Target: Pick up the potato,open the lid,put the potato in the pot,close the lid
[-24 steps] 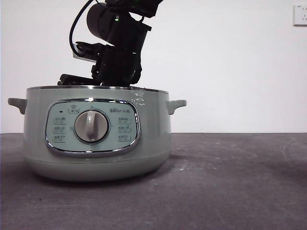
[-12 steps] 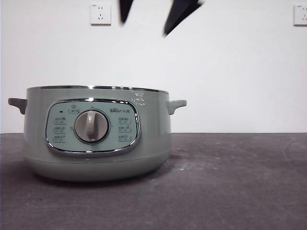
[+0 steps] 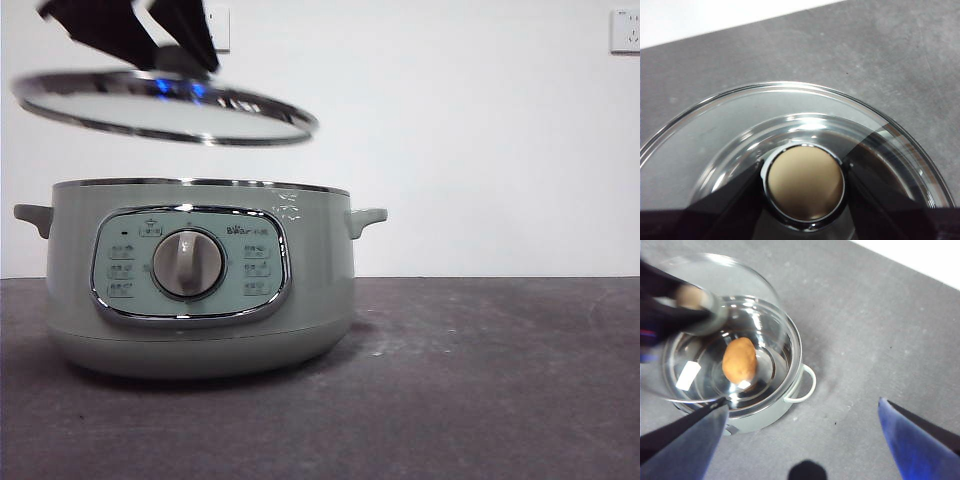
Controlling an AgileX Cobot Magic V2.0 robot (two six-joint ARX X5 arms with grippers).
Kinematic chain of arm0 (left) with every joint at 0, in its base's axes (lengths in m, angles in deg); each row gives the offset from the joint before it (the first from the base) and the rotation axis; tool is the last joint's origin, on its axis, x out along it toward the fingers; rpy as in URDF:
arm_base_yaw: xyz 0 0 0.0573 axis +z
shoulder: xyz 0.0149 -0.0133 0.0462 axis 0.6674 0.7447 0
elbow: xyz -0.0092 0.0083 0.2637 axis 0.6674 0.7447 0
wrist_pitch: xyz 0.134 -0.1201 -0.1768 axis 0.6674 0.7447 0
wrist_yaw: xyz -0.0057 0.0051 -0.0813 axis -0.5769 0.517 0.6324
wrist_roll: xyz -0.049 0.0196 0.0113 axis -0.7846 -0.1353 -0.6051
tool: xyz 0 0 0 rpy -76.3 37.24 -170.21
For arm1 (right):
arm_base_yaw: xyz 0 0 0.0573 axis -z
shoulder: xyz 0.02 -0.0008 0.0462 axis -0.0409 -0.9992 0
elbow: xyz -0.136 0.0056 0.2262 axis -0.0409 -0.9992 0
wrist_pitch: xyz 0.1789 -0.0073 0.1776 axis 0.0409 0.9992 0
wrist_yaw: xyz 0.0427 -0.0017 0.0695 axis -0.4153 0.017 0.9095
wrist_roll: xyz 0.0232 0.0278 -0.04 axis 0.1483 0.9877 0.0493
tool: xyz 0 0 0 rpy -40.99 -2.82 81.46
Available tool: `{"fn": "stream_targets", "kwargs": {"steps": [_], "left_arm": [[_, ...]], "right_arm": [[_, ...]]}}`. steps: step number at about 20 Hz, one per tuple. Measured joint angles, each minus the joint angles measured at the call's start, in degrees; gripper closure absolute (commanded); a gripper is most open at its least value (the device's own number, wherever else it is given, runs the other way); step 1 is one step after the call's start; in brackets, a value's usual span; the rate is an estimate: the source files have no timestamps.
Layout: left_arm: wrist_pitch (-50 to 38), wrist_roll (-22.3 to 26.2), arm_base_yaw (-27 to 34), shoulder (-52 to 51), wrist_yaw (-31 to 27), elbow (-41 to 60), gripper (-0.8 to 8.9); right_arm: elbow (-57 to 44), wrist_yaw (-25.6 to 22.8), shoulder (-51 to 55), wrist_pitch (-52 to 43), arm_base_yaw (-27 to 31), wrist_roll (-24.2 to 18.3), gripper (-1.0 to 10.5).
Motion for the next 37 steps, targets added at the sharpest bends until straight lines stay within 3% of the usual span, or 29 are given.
{"fn": "stream_targets", "kwargs": {"steps": [10, 32, 33, 34, 36, 37], "left_arm": [[-4.1, -2.9, -1.7, 8.8, 0.3, 0.0, 8.22], [1.9, -3.3, -1.8, 8.6, 2.7, -0.6, 8.12], [1.9, -3.3, -1.8, 8.6, 2.7, -0.6, 7.87], [1.9, -3.3, -1.8, 8.6, 2.7, -0.6, 6.99], [1.9, -3.3, -1.8, 8.6, 2.7, -0.6, 4.33], [1.8, -3.3, -1.8, 8.6, 2.7, -0.6, 3.97]], "right_arm": [[0.0, -1.3, 1.6, 2.0, 0.0, 0.2, 4.4], [0.0, -1.3, 1.6, 2.6, 0.0, 0.7, 4.4], [0.0, -1.3, 1.6, 2.6, 0.0, 0.7, 4.4], [0.0, -1.3, 1.6, 2.7, 0.0, 0.8, 4.4], [0.0, -1.3, 1.6, 2.7, 0.0, 1.0, 4.4], [0.0, -1.3, 1.6, 2.7, 0.0, 1.1, 4.4]]}}
